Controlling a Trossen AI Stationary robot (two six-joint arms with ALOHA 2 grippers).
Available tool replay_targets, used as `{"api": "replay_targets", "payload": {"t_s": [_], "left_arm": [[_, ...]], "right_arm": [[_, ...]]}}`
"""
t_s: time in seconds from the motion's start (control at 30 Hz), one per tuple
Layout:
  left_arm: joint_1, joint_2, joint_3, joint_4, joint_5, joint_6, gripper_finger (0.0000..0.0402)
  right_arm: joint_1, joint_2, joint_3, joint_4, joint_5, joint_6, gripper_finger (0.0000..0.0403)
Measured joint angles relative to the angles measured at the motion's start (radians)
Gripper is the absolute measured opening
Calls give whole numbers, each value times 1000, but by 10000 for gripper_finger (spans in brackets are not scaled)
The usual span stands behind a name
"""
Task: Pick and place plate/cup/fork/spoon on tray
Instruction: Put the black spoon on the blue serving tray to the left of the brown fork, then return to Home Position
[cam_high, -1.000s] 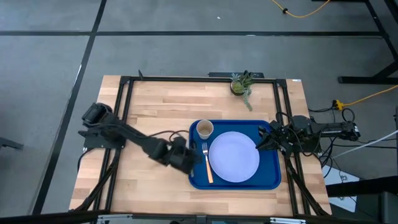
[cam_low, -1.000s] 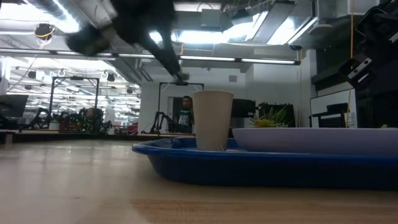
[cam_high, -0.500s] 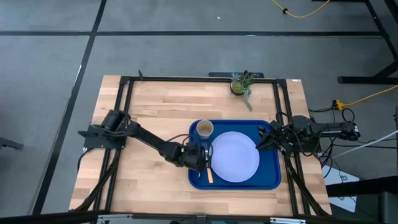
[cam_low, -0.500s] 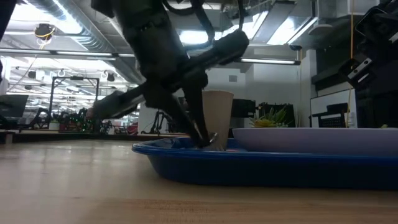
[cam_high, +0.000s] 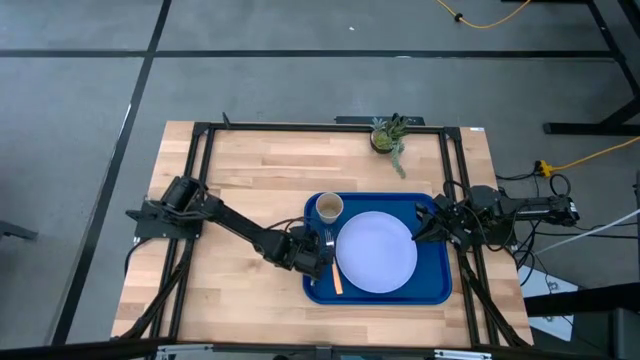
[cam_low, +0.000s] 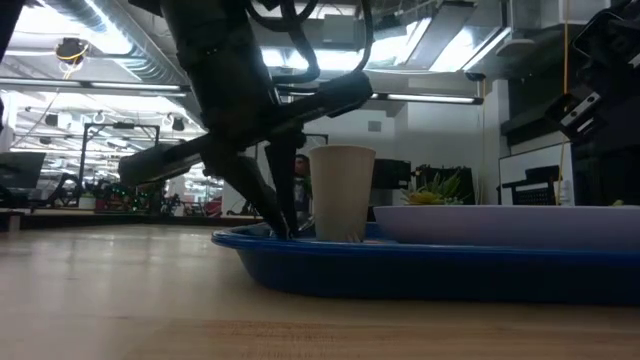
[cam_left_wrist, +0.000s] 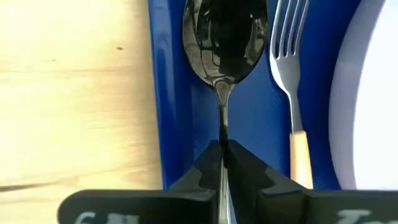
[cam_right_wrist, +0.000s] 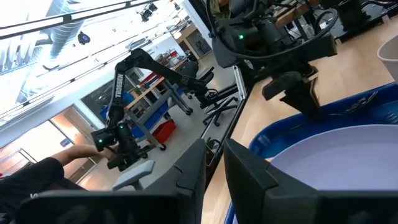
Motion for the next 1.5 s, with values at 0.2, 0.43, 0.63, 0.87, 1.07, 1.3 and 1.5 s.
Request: {"api": "replay_targets", "payload": {"t_s": [0.2,0.43,0.63,0.87,1.07,1.3,1.5], "left_arm": [[0,0,0,5,-15,2,16],[1,0,0,9,-13,66,28],[13,0,0,43,-20,167,35],[27,0,1,68,-11,112,36],[22,0,1,91,64,153,42],[-24,-31,1,188,44,346,40],[-84,-185,1,109,-150,617,39]], "right_arm": [[0,0,0,0,-2,-1,65],[0,0,0,0,-4,-1,65],[0,0,0,1,-6,-2,65],[0,0,0,1,-8,-2,65],[0,0,0,1,-9,-2,65],[0,0,0,1,-9,-9,65],[0,0,0,2,-9,-55,65]]}}
